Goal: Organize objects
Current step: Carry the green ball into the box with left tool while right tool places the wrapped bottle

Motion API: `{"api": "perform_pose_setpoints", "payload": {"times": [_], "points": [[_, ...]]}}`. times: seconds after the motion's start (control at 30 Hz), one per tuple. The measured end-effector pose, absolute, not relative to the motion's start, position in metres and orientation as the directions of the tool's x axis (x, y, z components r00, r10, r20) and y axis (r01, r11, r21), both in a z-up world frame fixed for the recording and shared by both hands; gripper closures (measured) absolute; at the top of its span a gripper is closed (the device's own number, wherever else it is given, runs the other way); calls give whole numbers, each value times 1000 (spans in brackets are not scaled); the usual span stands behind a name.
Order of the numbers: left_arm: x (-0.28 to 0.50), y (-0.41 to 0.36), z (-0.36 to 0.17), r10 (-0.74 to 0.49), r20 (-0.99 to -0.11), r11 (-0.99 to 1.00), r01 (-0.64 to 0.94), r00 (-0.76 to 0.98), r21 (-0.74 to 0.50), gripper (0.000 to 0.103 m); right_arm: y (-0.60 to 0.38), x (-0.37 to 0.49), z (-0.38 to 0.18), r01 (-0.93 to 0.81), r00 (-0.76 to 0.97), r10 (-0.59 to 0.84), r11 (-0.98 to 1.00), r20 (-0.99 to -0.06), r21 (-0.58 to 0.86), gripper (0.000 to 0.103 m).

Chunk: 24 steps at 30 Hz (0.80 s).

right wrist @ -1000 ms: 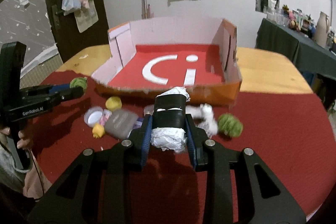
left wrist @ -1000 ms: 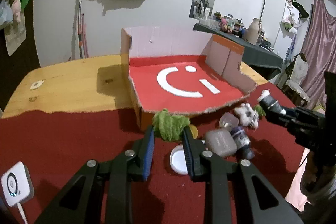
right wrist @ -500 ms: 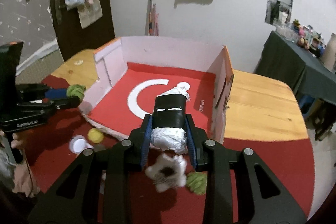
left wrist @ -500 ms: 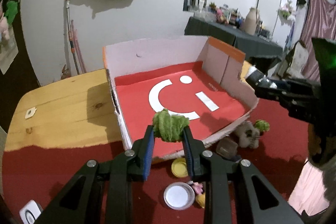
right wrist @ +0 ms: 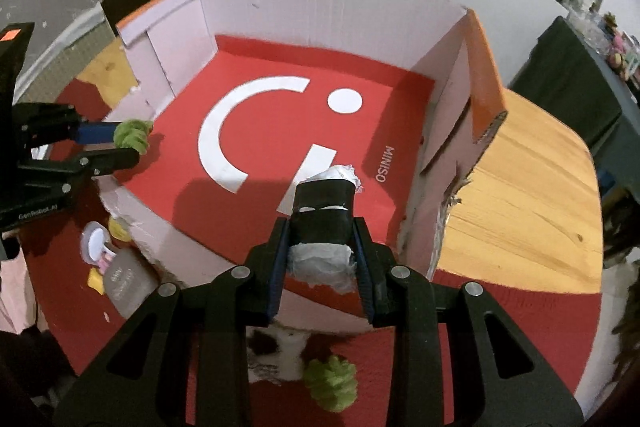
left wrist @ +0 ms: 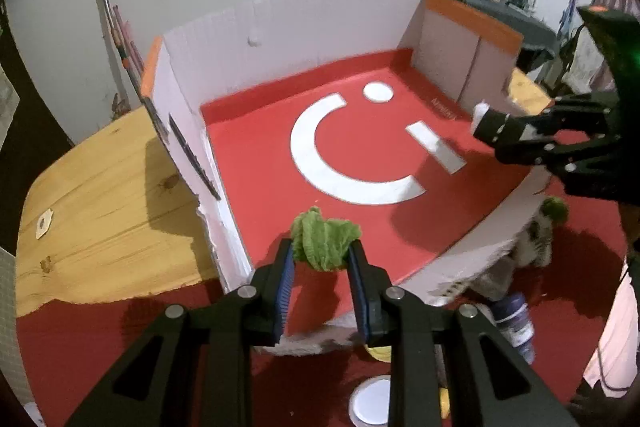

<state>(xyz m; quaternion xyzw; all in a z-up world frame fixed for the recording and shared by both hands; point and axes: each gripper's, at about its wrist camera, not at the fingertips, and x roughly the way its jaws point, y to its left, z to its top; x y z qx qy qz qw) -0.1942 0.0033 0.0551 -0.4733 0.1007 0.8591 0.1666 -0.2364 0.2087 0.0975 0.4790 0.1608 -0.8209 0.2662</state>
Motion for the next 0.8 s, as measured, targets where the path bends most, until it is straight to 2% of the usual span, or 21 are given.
{"api": "perform_pose_setpoints", "payload": {"times": [0.3, 0.8], "points": [[-201, 13, 43, 156, -875, -906, -420, -458, 59, 75, 202, -256, 80, 616, -279, -244, -788, -929, 22, 74], [-202, 14, 43, 132, -881, -888, -450, -454, 99, 74, 198, -242, 74, 653, -302, -184, -755, -935, -62, 74]]}}
